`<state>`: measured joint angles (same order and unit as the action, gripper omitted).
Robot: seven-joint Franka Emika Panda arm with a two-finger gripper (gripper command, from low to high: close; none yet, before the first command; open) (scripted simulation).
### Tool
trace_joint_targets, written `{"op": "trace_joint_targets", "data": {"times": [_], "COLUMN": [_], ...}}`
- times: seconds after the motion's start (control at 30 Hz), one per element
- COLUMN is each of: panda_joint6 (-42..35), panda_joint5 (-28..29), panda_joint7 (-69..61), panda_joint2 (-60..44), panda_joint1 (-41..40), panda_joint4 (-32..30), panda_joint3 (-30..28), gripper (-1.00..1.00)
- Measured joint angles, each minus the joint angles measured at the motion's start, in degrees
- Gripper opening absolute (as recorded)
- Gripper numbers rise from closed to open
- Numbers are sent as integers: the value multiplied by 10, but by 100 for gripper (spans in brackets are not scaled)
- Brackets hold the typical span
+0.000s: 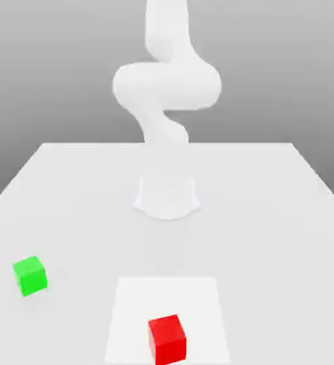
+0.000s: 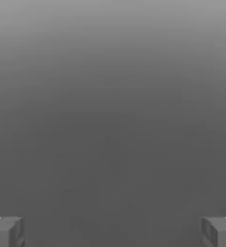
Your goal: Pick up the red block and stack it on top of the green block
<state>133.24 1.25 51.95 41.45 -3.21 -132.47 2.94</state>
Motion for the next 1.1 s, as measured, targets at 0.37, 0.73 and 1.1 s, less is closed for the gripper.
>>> {"op": "trace_joint_targets", "data": {"times": [0.37, 0.73, 1.1], "panda_joint6": [64, 127, 213], "panda_joint5": [71, 139, 95], "panda_joint7": [282, 559, 737], "panda_joint2": [-196, -388, -552], "panda_joint1": [-122, -172, -166], "panda_joint4": [-30, -60, -90], "panda_joint3": [115, 155, 152], "gripper": [0, 0, 0]}}
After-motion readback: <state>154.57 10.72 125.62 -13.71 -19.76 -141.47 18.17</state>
